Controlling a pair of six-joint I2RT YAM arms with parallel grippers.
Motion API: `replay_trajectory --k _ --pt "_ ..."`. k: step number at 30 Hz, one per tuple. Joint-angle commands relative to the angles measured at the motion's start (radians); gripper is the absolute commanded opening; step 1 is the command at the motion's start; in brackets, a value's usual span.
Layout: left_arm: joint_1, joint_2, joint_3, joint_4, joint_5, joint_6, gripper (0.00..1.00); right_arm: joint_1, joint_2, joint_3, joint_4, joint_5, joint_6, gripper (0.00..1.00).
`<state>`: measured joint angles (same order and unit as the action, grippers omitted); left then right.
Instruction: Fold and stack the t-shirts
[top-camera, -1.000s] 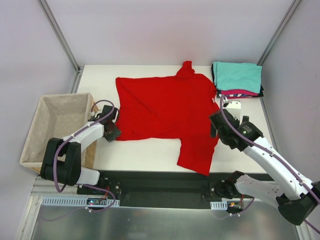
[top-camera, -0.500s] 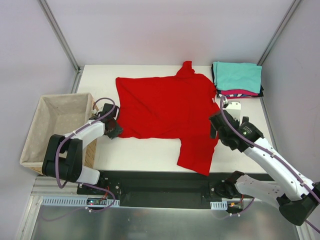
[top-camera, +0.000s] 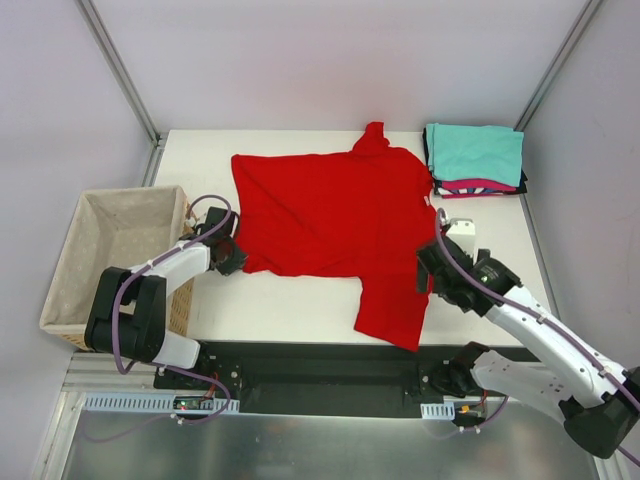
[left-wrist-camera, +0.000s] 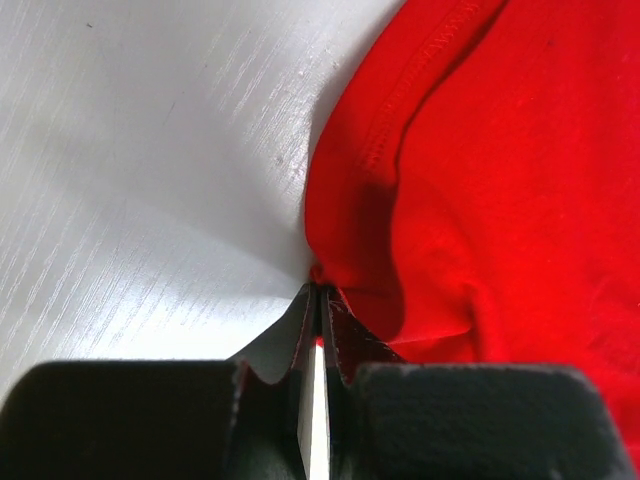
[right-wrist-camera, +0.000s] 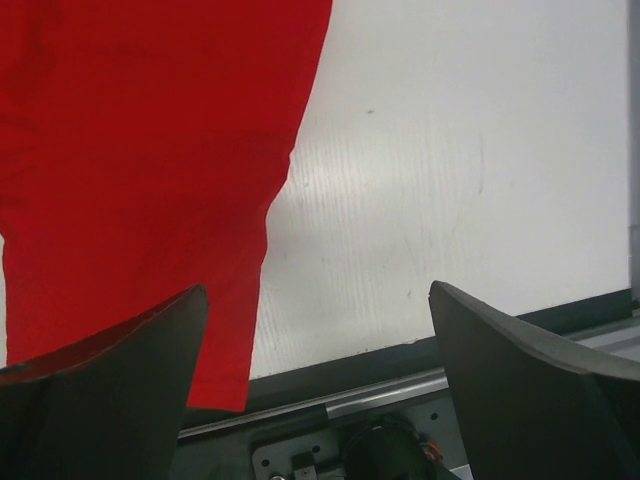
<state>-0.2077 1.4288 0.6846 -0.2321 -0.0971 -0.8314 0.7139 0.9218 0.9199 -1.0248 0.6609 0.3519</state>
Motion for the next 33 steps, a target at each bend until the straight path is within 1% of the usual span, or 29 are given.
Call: replay_trajectory --k 1,2,4,5,8,12,16,20,27,29,33 --pt "0.002 -0.008 -0.046 -0.061 0.02 0.0 0.0 0.012 -0.079 -0.131 0.119 -0.151 0.003 0.97" --pt "0.002 -0.014 -0.046 -0.061 0.019 0.003 0.0 0.013 -0.107 -0.171 0.191 -0.223 0.007 0.96" --pt "0.002 -0.021 -0.046 -0.061 0.02 0.005 0.0 0.013 -0.179 -0.266 0.253 -0.291 0.012 0.96" --pt "0.002 -0.024 -0.046 -0.061 0.023 0.006 0.0 0.013 -0.199 -0.294 0.302 -0.349 0.016 0.97" --pt "0.002 -0.025 -0.048 -0.059 0.025 0.006 0.0 0.016 -0.271 -0.383 0.365 -0.44 0.036 0.97" --pt "0.002 -0.024 -0.053 -0.052 0.039 0.006 0.0 0.016 -0.369 -0.469 0.394 -0.529 0.094 0.99" --pt "0.002 -0.024 -0.056 -0.046 0.043 0.006 0.0 0.018 -0.493 -0.521 0.338 -0.55 0.165 0.99" --pt "0.002 -0.025 -0.06 -0.041 0.045 0.008 0.0 0.019 -0.575 -0.543 0.238 -0.55 0.206 0.99" --pt "0.002 -0.028 -0.062 -0.042 0.048 0.011 0.0 0.022 -0.704 -0.605 0.144 -0.595 0.282 0.97" --pt "0.002 -0.027 -0.06 -0.039 0.05 0.012 0.0 0.024 -0.715 -0.618 0.137 -0.609 0.298 0.97" --pt "0.002 -0.016 -0.06 -0.035 0.056 0.012 0.0 0.029 -0.672 -0.624 0.149 -0.629 0.295 0.96"
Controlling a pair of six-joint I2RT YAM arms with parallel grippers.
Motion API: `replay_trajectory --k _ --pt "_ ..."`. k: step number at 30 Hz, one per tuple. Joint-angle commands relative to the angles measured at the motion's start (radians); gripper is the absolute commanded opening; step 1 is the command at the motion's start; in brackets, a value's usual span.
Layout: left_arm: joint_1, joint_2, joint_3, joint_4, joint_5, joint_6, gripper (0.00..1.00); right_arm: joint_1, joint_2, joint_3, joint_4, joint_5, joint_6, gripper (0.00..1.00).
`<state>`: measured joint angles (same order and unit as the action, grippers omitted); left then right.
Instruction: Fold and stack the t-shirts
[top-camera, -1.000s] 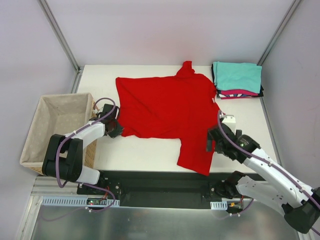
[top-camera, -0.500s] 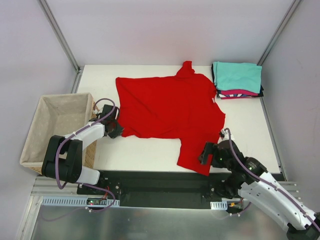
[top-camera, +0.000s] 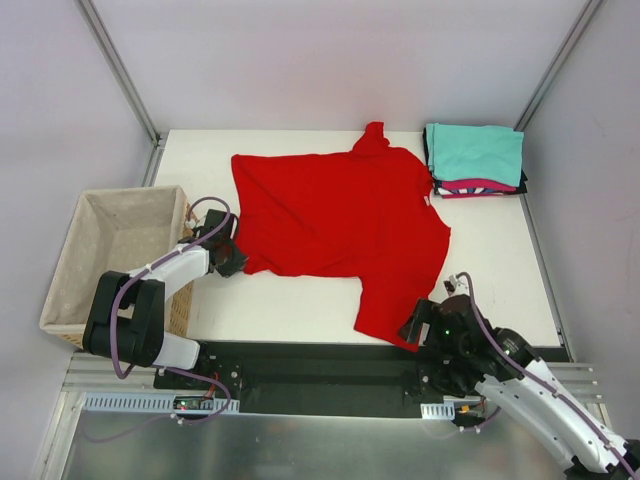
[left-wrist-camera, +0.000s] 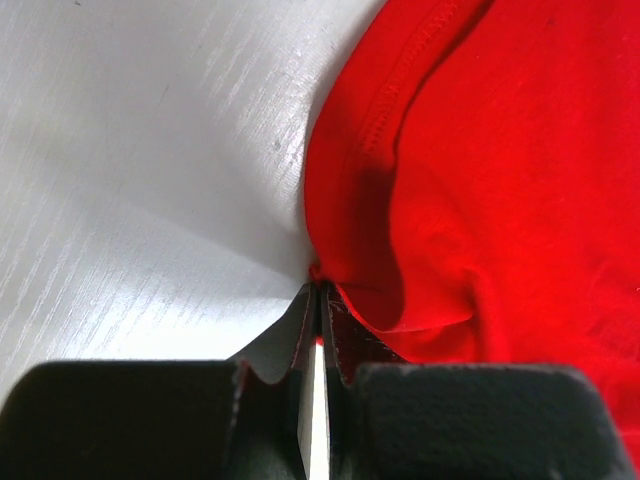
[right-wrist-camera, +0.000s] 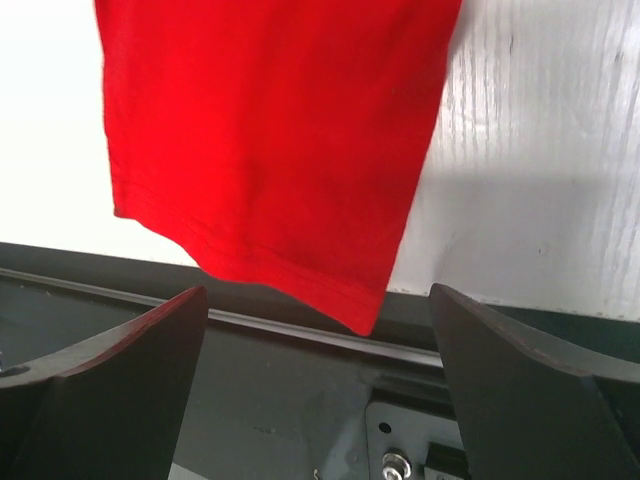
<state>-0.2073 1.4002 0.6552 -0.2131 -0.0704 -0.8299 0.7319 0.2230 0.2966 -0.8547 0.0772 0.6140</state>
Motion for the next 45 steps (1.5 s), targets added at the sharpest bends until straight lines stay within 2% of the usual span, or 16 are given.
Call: replay_trajectory --k 1,5,11,15,19,25,37,45 --pt "0.002 0.016 -0.029 -0.054 0.029 0.011 0.0 0.014 0.045 0.001 -0.02 -0.045 0.032 0.96" --pt "0.002 0.02 -0.032 -0.049 0.029 0.008 0.0 0.02 0.052 0.022 -0.014 -0.024 0.024 0.95" --pt "0.002 0.013 -0.034 -0.049 0.026 0.011 0.0 0.029 0.127 0.006 0.058 -0.037 0.03 0.82" --pt "0.002 0.008 -0.035 -0.049 0.024 0.011 0.0 0.037 0.166 0.007 0.089 -0.031 0.033 0.68" --pt "0.002 0.011 -0.034 -0.049 0.024 0.011 0.0 0.052 0.211 0.004 0.126 -0.028 0.041 0.62" --pt "0.005 0.01 -0.035 -0.049 0.023 0.012 0.0 0.083 0.256 -0.025 0.167 -0.024 0.075 0.61" --pt "0.005 0.013 -0.032 -0.049 0.027 0.015 0.0 0.118 0.217 -0.042 0.132 -0.007 0.113 0.62" --pt "0.005 0.008 -0.037 -0.049 0.026 0.014 0.0 0.147 0.277 -0.043 0.18 -0.004 0.131 0.52"
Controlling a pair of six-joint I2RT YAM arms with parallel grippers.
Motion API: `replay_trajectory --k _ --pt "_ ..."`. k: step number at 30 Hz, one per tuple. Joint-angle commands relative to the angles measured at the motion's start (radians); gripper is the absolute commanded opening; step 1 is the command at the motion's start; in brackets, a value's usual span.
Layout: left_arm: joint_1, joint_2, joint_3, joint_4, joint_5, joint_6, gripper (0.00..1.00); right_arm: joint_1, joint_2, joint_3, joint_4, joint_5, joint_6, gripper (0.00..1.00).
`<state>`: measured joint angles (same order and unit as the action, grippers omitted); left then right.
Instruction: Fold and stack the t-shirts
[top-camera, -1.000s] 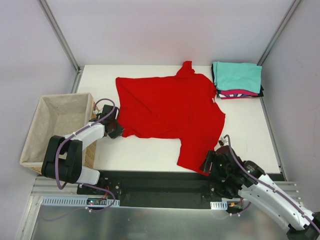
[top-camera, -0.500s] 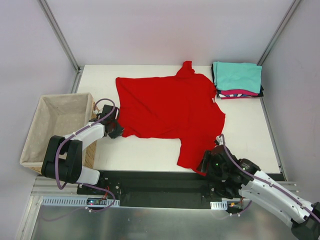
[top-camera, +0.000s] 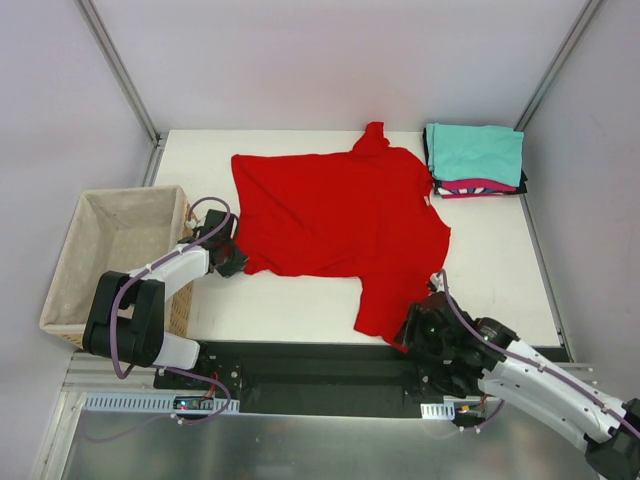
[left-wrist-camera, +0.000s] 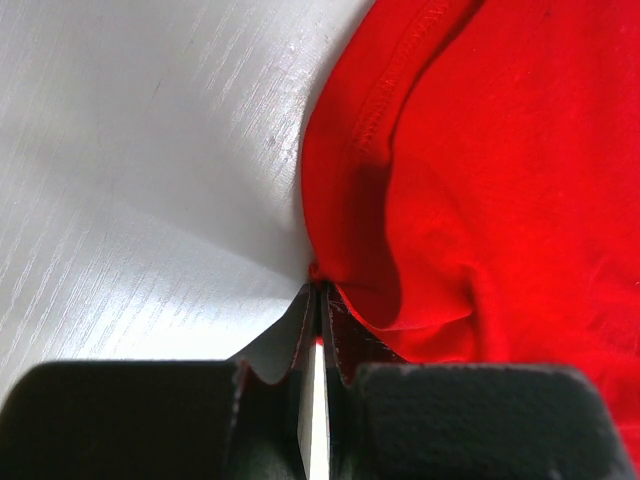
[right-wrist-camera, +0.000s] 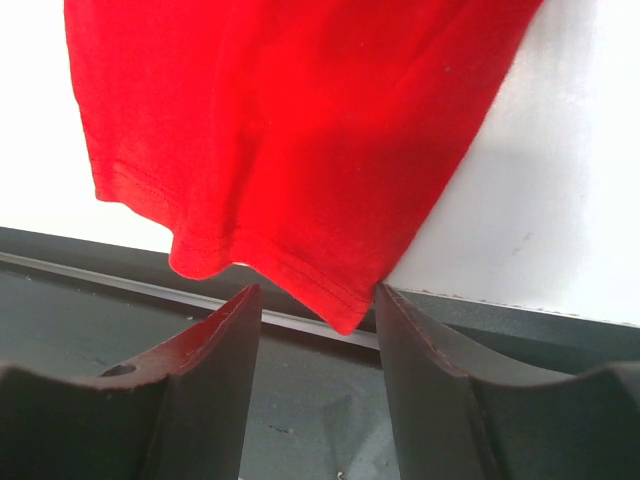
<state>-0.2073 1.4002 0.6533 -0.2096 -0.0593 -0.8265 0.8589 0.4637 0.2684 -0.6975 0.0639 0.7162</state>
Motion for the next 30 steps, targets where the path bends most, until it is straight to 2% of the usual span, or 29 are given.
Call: replay_trajectory --k 1,8,13,21,24,25,27,30 --pt "0.005 0.005 -0.037 -0.051 0.015 0.01 0.0 0.025 0.055 -0.015 0.033 0.013 0.034 0.52" --pt "0.006 0.011 -0.032 -0.051 0.015 0.015 0.0 0.077 0.118 -0.011 0.067 0.027 0.06 0.59" --pt "0.006 0.01 -0.034 -0.051 0.013 0.013 0.0 0.104 0.121 -0.001 0.055 0.057 0.078 0.56" --pt "0.006 0.006 -0.034 -0.053 0.013 0.017 0.0 0.111 0.127 0.018 0.026 0.085 0.078 0.34" --pt "0.006 0.005 -0.035 -0.053 0.013 0.017 0.0 0.112 0.135 0.028 0.015 0.093 0.078 0.18" --pt "0.006 0.002 -0.035 -0.053 0.013 0.017 0.0 0.111 0.139 0.032 0.015 0.096 0.078 0.16" --pt "0.006 0.0 -0.035 -0.053 0.013 0.018 0.0 0.112 0.147 0.041 0.004 0.108 0.077 0.03" --pt "0.006 -0.006 -0.032 -0.053 0.018 0.021 0.0 0.112 0.161 0.061 -0.008 0.119 0.065 0.01"
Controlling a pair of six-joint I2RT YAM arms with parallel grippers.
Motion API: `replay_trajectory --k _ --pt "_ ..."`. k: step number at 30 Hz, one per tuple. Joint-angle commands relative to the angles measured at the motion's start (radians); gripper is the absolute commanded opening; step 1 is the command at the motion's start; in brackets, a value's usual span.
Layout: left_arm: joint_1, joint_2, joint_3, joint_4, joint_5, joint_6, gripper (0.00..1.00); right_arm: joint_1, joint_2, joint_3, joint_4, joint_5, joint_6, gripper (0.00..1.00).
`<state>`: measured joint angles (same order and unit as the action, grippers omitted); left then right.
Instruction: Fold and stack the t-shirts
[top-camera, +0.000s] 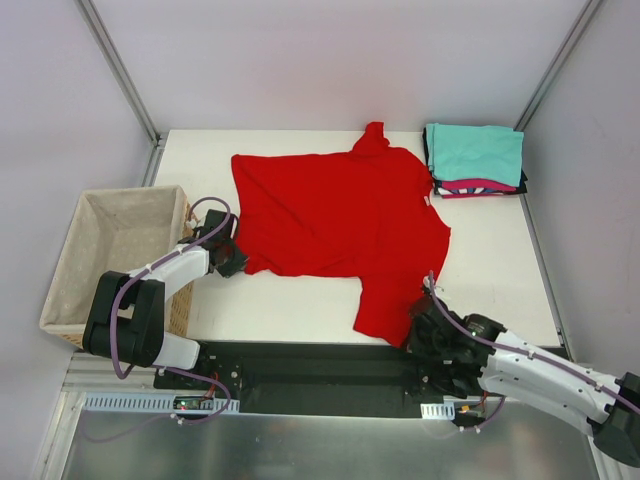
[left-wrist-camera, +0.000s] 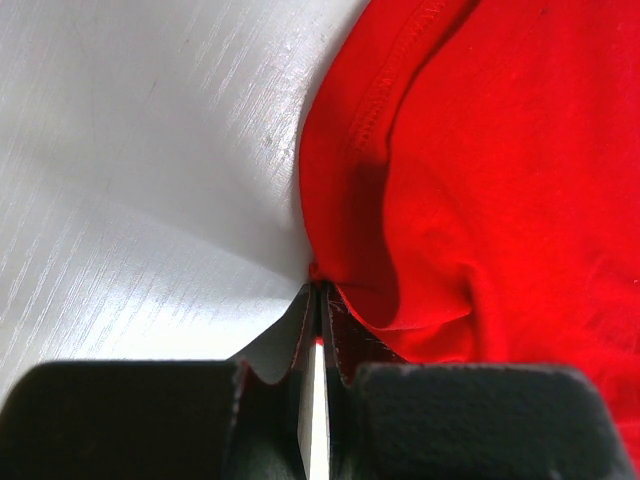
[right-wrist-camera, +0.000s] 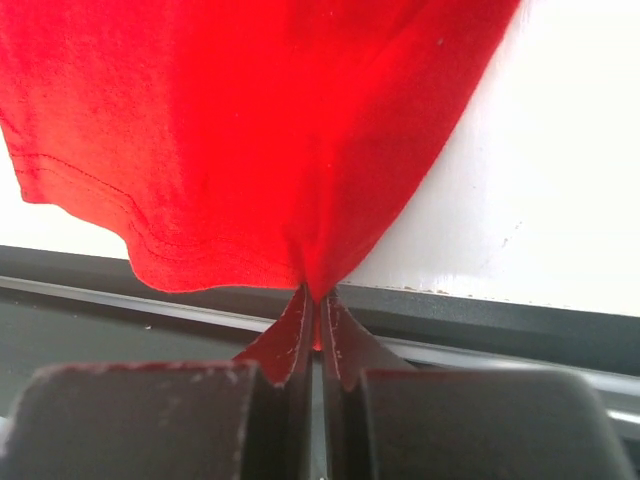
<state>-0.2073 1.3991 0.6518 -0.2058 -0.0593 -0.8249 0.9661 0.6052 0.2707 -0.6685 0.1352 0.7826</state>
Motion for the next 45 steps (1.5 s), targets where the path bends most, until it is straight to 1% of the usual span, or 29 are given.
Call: replay_trajectory --k 1,5,9,10,15,20,23,29,32,33,39,45 --pt "0.006 -0.006 -0.029 -0.057 0.019 0.02 0.0 0.006 0.024 0.07 -0.04 0.053 -0.008 0.01" --pt "0.006 -0.018 -0.021 -0.058 0.038 0.03 0.0 0.01 0.05 0.152 -0.094 0.113 -0.049 0.01" --pt "0.006 -0.037 -0.008 -0.061 0.058 0.049 0.0 0.011 0.1 0.229 -0.112 0.185 -0.103 0.01" --pt "0.006 -0.044 0.003 -0.067 0.082 0.052 0.0 0.01 0.114 0.249 -0.111 0.196 -0.124 0.01" --pt "0.008 -0.104 0.046 -0.128 0.07 0.075 0.0 0.01 0.194 0.335 -0.065 0.237 -0.186 0.01" --pt "0.016 -0.163 0.127 -0.193 0.064 0.093 0.0 -0.007 0.269 0.444 -0.051 0.305 -0.259 0.01" --pt "0.029 -0.187 0.178 -0.234 0.064 0.101 0.0 -0.044 0.289 0.481 -0.028 0.299 -0.289 0.01" --pt "0.108 -0.206 0.238 -0.277 0.073 0.133 0.0 -0.141 0.283 0.548 -0.046 0.328 -0.364 0.01" --pt "0.137 -0.2 0.256 -0.285 0.076 0.144 0.0 -0.214 0.291 0.591 -0.057 0.333 -0.402 0.01" --pt "0.144 -0.196 0.262 -0.287 0.073 0.145 0.0 -0.258 0.295 0.608 -0.057 0.324 -0.416 0.01" --pt "0.155 -0.172 0.27 -0.288 0.079 0.156 0.0 -0.391 0.355 0.665 -0.028 0.279 -0.456 0.0" --pt "0.16 -0.155 0.279 -0.288 0.081 0.164 0.0 -0.48 0.41 0.736 -0.017 0.268 -0.474 0.01"
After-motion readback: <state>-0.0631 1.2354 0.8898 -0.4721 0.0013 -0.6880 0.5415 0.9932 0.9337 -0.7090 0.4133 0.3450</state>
